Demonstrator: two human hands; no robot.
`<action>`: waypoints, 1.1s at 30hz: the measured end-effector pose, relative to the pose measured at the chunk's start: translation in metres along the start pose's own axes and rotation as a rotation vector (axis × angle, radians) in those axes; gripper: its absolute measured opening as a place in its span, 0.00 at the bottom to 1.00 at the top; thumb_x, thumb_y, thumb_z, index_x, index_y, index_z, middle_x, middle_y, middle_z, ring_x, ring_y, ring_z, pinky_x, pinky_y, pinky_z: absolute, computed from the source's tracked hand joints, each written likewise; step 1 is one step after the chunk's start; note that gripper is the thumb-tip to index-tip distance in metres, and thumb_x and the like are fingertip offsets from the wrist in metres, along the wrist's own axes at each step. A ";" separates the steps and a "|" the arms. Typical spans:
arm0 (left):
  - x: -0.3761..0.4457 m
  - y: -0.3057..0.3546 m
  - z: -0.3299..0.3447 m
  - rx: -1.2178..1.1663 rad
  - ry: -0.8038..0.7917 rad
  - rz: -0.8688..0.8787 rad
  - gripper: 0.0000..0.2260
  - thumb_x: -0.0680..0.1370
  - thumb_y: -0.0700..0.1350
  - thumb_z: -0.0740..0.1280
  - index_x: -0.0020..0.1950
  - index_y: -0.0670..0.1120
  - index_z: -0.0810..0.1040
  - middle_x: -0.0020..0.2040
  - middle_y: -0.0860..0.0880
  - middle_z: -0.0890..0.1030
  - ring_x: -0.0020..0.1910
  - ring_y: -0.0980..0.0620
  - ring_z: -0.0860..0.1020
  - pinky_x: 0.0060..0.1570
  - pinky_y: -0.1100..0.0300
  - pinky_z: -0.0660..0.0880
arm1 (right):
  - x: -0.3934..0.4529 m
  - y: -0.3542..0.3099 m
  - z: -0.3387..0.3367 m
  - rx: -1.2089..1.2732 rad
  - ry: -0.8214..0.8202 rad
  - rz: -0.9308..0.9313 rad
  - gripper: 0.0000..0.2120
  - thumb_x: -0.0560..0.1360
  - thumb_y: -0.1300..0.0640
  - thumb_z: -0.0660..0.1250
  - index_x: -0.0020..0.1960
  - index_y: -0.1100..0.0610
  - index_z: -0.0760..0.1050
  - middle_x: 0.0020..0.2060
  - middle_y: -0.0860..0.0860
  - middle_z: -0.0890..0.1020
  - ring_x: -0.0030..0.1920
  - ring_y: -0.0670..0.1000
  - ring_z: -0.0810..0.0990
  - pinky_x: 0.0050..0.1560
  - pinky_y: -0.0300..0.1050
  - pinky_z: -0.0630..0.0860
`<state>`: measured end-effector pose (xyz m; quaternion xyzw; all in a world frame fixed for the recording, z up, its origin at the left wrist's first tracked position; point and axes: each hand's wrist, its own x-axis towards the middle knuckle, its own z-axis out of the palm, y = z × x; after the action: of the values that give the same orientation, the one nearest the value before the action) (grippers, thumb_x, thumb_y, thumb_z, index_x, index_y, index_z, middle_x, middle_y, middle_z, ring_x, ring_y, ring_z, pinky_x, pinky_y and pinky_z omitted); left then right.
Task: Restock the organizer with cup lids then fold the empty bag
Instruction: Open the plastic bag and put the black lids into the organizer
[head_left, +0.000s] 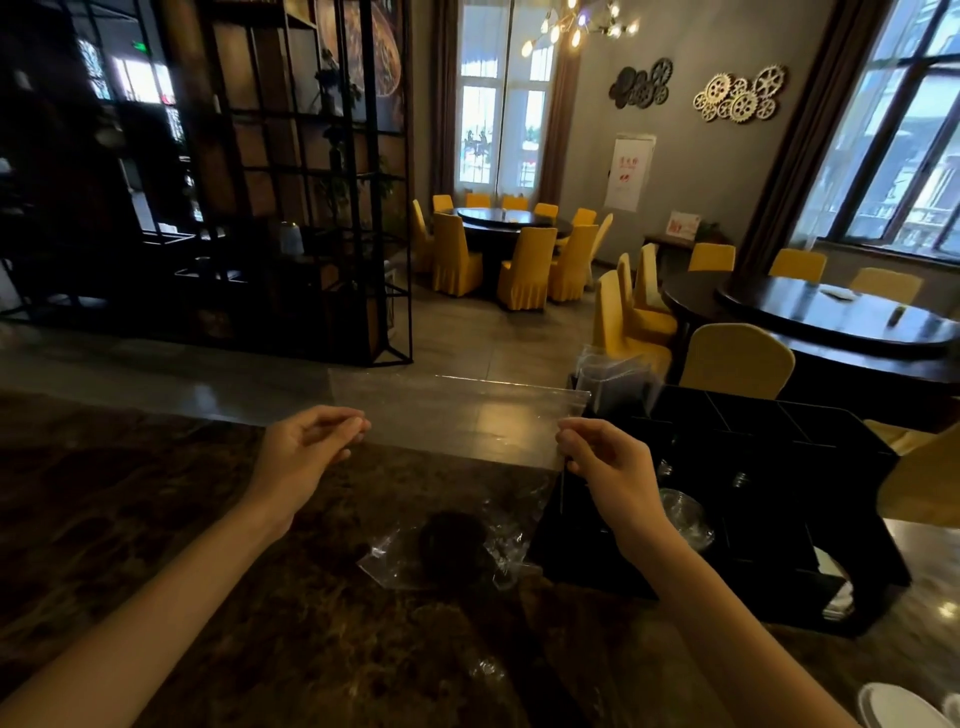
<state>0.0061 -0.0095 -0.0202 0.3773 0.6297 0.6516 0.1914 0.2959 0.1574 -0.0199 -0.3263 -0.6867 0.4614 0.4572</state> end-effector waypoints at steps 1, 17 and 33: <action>-0.005 0.004 -0.001 0.001 -0.004 0.008 0.06 0.78 0.42 0.70 0.53 0.49 0.84 0.50 0.52 0.87 0.52 0.55 0.84 0.52 0.56 0.79 | -0.004 -0.004 -0.003 0.000 0.003 -0.006 0.07 0.80 0.58 0.70 0.56 0.51 0.84 0.46 0.42 0.87 0.48 0.43 0.85 0.47 0.38 0.80; -0.113 0.043 -0.008 -0.048 -0.092 0.108 0.09 0.70 0.52 0.73 0.49 0.54 0.86 0.50 0.49 0.87 0.50 0.52 0.85 0.48 0.58 0.82 | -0.113 -0.047 -0.055 0.089 0.051 -0.069 0.07 0.79 0.58 0.71 0.53 0.49 0.84 0.45 0.44 0.87 0.46 0.43 0.85 0.36 0.30 0.77; -0.222 0.040 -0.023 -0.060 -0.170 0.080 0.09 0.71 0.50 0.73 0.50 0.52 0.86 0.49 0.49 0.87 0.49 0.52 0.85 0.49 0.61 0.82 | -0.237 -0.058 -0.079 -0.007 0.095 -0.025 0.08 0.76 0.49 0.71 0.54 0.44 0.85 0.47 0.47 0.87 0.50 0.46 0.86 0.46 0.37 0.81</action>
<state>0.1409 -0.1913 -0.0360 0.4501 0.5758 0.6429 0.2292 0.4547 -0.0430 -0.0315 -0.3407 -0.6700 0.4372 0.4938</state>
